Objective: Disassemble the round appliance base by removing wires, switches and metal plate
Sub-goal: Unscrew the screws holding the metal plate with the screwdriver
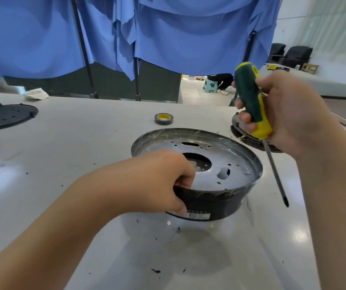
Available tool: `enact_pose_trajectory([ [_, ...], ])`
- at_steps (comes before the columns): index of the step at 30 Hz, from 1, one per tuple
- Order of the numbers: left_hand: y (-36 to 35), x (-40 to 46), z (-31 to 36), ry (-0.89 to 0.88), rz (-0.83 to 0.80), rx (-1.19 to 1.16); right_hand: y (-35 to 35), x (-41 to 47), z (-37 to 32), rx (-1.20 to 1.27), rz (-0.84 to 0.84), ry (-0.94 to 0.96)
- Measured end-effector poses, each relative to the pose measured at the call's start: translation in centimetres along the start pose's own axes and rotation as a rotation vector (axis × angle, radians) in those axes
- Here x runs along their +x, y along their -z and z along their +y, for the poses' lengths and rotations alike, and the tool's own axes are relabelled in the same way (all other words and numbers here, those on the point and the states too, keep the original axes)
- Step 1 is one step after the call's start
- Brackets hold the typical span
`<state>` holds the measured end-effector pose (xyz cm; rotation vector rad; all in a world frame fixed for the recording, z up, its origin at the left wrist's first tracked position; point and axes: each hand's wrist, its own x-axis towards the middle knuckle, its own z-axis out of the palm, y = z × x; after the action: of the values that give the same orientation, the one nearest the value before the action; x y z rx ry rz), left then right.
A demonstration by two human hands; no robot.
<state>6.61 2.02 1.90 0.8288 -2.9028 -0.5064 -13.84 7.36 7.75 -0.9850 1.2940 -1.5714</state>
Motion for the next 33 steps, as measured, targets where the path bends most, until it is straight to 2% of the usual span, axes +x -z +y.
enact_pose_trajectory([
  [2, -0.1, 0.0, 0.0, 0.000, -0.017, -0.004, -1.1, -0.9, -0.3, -0.119, -0.075, 0.033],
  [7, 0.0, 0.1, -0.1, 0.001, -0.047, -0.052, -3.8, -3.2, 1.1, -0.645, -0.206, 0.255],
  [10, -0.3, 0.1, -0.1, -0.030, -0.052, -0.117, -4.2, -4.6, 2.5, -0.799, -0.305, 0.401],
  [13, -0.4, 0.0, 0.1, -0.081, -0.069, -0.220, -3.6, -6.4, 4.2, -0.844, -0.436, 0.473],
  [16, -0.3, 0.2, 0.1, -0.097, -0.063, -0.141, -2.9, -8.4, 6.3, -0.944, -0.498, 0.494],
  [20, -0.3, 0.2, 0.0, -0.061, -0.035, -0.104, -3.0, -9.9, 9.2, -1.237, -0.534, 0.607],
  [24, -0.2, 0.2, 0.0, -0.056, -0.032, -0.089, -3.2, -9.9, 11.5, -1.523, -0.619, 0.602],
  [27, -0.1, 0.2, -0.1, -0.046, -0.021, -0.085, -3.3, -9.4, 13.1, -1.581, -0.632, 0.484],
  [33, 0.2, 0.1, -0.1, -0.035, -0.010, -0.089, -3.3, -9.0, 13.9, -1.638, -0.528, 0.421],
])
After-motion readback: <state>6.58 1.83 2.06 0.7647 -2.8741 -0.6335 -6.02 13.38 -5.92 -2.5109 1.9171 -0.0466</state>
